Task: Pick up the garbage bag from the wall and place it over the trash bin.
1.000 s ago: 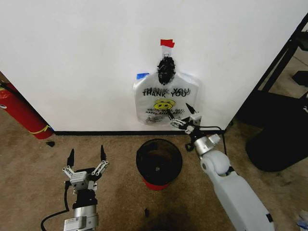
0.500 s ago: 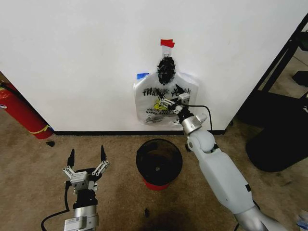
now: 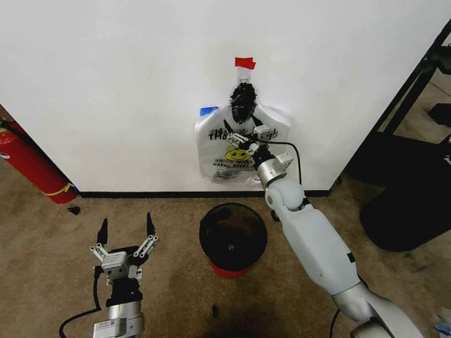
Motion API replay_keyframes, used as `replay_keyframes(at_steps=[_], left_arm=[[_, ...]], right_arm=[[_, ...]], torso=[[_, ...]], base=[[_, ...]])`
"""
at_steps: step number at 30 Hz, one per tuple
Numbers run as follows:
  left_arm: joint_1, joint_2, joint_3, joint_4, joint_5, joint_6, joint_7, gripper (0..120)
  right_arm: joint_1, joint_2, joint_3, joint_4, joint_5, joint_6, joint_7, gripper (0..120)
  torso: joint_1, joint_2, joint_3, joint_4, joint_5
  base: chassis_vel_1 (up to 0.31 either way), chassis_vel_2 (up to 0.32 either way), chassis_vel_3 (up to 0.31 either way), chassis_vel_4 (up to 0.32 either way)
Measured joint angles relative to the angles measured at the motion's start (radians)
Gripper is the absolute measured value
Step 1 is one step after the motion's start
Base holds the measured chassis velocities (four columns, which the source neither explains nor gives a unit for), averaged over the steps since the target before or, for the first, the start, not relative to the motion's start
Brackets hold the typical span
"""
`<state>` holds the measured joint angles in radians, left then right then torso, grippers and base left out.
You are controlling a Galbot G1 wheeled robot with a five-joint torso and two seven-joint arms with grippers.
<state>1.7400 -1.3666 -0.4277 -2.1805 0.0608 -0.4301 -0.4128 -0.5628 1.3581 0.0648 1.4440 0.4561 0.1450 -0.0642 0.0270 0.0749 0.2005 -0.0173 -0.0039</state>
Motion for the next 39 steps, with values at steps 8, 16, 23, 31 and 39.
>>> replay_keyframes(at_steps=[8, 16, 23, 31, 39], left_arm=[[0.001, -0.004, 0.003, 0.000, 0.001, 0.000, 0.000, 100], [0.000, -0.004, 0.004, 0.003, 0.002, -0.001, 0.000, 100], [0.002, -0.003, 0.004, 0.004, 0.003, -0.004, -0.001, 100], [0.000, -0.003, 0.003, 0.004, 0.003, -0.004, -0.001, 100], [-0.001, -0.002, 0.007, 0.007, 0.002, -0.004, -0.001, 100]], right_arm=[[0.004, 0.005, -0.002, 0.004, 0.000, -0.005, 0.011, 57], [0.001, 0.002, 0.000, 0.019, -0.003, -0.007, 0.018, 26], [-0.003, 0.003, 0.001, 0.024, -0.008, -0.010, 0.028, 9], [-0.006, -0.001, 0.005, 0.033, -0.008, -0.014, 0.040, 0], [-0.054, -0.024, 0.023, 0.078, -0.013, -0.015, 0.042, 0]], torso=[[0.000, 0.000, 0.000, 0.0000, 0.0001], [0.000, 0.000, 0.000, 0.0000, 0.0001], [0.000, 0.000, 0.000, 0.0000, 0.0001], [0.000, 0.000, 0.000, 0.0001, 0.0001], [0.000, 0.000, 0.000, 0.0000, 0.0001]], base=[[0.000, 0.000, 0.000, 0.000], [0.000, 0.000, 0.000, 0.000], [0.000, 0.000, 0.000, 0.000], [0.000, 0.000, 0.000, 0.000], [0.000, 0.000, 0.000, 0.000]])
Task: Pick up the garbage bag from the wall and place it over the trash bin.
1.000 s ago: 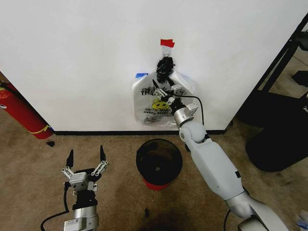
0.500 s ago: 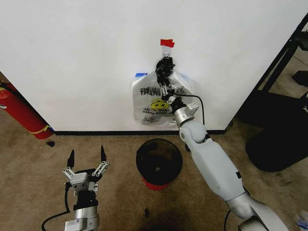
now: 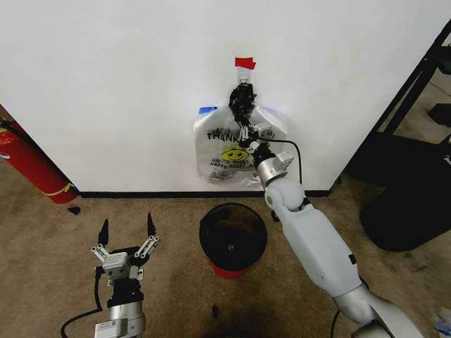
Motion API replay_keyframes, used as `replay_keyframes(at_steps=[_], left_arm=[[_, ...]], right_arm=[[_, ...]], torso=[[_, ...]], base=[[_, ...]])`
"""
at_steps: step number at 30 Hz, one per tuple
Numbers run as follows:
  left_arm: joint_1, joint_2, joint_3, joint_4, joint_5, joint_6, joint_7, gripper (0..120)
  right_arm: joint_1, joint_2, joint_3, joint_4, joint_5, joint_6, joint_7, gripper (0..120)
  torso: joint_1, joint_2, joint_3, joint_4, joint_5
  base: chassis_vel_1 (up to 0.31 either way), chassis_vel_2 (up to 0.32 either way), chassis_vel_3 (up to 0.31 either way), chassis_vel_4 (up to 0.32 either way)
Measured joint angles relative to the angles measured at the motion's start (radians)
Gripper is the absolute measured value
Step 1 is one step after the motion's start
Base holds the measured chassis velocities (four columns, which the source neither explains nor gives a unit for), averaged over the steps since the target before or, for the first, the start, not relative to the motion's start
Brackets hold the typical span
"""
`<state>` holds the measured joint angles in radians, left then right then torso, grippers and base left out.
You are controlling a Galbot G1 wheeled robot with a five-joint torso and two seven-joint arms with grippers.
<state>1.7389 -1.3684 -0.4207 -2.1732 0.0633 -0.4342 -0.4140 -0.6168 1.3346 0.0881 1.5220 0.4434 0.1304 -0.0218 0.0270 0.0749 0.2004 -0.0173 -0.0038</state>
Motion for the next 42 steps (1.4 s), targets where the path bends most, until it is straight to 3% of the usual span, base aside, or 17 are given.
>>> replay_keyframes(at_steps=[14, 28, 42], left_arm=[[0.002, 0.000, 0.008, 0.002, 0.003, -0.004, 0.001, 100], [0.005, 0.003, 0.025, 0.000, 0.011, -0.010, 0.001, 100], [0.001, 0.008, 0.039, 0.006, 0.011, -0.011, 0.002, 100]], right_arm=[[-0.131, -0.024, 0.050, 0.112, -0.015, 0.003, 0.001, 0], [-0.362, -0.105, 0.108, 0.294, -0.032, 0.016, -0.008, 0], [-0.570, -0.122, 0.204, 0.429, -0.072, 0.056, -0.037, 0]], torso=[[0.000, 0.000, 0.000, 0.0001, 0.0000], [0.000, 0.000, 0.000, 0.0000, 0.0000], [0.000, 0.000, 0.000, 0.0001, 0.0001]], base=[[0.000, 0.000, 0.000, 0.000], [0.000, 0.000, 0.000, 0.000], [0.000, 0.000, 0.000, 0.000]])
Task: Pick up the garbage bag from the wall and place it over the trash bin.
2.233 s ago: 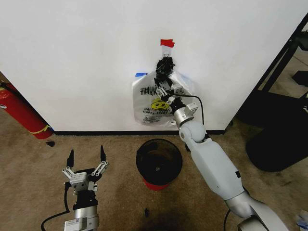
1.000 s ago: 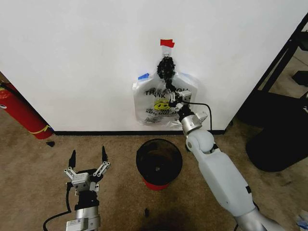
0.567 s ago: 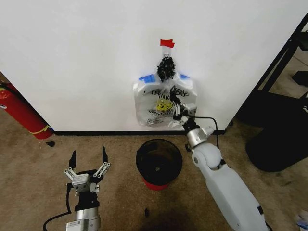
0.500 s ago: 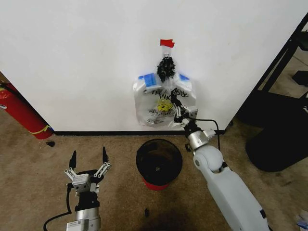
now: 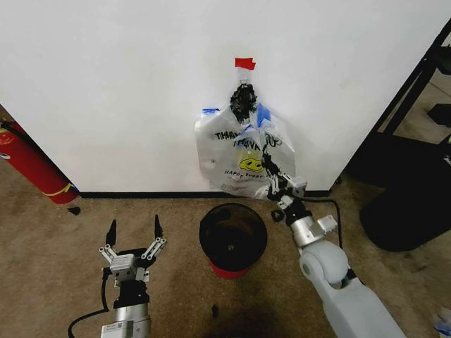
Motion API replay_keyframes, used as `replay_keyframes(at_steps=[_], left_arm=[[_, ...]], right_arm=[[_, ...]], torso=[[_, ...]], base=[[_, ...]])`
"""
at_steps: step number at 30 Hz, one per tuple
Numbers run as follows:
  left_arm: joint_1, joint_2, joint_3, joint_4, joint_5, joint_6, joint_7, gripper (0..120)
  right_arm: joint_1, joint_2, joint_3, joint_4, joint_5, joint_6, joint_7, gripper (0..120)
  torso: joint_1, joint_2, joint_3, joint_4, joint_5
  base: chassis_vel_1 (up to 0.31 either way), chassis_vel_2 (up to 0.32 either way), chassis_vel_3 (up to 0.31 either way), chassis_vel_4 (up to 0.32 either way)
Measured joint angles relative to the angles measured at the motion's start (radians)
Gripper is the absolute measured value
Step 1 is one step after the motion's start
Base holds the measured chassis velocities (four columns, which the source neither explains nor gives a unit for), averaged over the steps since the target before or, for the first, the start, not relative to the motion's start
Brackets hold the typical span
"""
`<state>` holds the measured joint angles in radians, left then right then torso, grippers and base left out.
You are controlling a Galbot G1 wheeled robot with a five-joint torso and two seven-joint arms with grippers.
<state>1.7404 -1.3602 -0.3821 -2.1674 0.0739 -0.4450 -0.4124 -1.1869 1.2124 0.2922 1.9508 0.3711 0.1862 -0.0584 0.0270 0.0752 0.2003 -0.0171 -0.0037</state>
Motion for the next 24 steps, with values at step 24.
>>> replay_keyframes(at_steps=[24], left_arm=[[-0.008, 0.010, 0.019, 0.006, -0.006, -0.001, -0.001, 100]], right_arm=[[-0.313, 0.013, 0.172, 0.081, -0.078, 0.189, -0.113, 0]], torso=[[0.000, 0.000, 0.000, -0.0001, -0.0001]], base=[[0.000, 0.000, 0.000, 0.000]])
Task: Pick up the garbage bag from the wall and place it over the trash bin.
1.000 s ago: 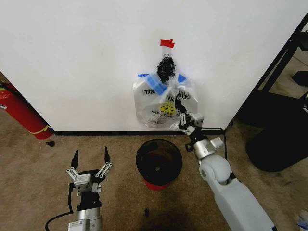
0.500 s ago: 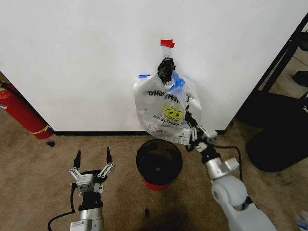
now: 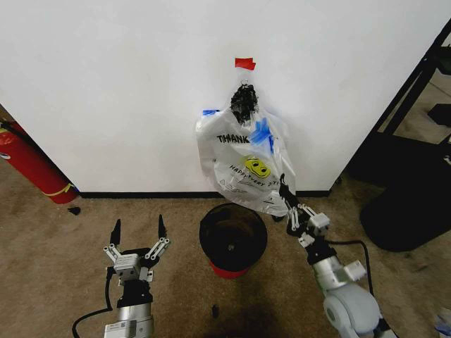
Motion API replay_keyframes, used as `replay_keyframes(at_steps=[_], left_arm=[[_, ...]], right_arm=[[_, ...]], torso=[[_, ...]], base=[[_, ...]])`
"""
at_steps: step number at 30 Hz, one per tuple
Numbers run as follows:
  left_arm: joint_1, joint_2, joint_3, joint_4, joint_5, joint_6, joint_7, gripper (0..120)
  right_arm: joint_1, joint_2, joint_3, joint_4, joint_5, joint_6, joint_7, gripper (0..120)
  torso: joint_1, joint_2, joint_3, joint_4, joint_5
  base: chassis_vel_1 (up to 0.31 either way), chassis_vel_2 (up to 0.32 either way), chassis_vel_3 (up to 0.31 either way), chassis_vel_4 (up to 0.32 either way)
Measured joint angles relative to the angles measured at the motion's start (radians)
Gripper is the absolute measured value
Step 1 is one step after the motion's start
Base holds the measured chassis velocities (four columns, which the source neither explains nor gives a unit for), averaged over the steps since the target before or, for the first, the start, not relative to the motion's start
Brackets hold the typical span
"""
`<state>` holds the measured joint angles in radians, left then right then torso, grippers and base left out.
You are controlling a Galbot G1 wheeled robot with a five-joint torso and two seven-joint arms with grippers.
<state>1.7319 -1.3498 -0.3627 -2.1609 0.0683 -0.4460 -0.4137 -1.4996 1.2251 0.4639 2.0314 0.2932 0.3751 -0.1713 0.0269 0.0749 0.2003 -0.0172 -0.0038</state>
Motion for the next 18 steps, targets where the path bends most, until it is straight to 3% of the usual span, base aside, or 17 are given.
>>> replay_keyframes(at_steps=[18], left_arm=[[-0.017, 0.008, 0.007, 0.016, -0.015, 0.000, -0.001, 100]], right_arm=[[-0.200, 0.038, 0.079, 0.016, -0.020, 0.195, -0.084, 0]], torso=[[0.000, 0.000, 0.000, -0.0001, 0.0000]], base=[[0.000, 0.000, 0.000, 0.000]])
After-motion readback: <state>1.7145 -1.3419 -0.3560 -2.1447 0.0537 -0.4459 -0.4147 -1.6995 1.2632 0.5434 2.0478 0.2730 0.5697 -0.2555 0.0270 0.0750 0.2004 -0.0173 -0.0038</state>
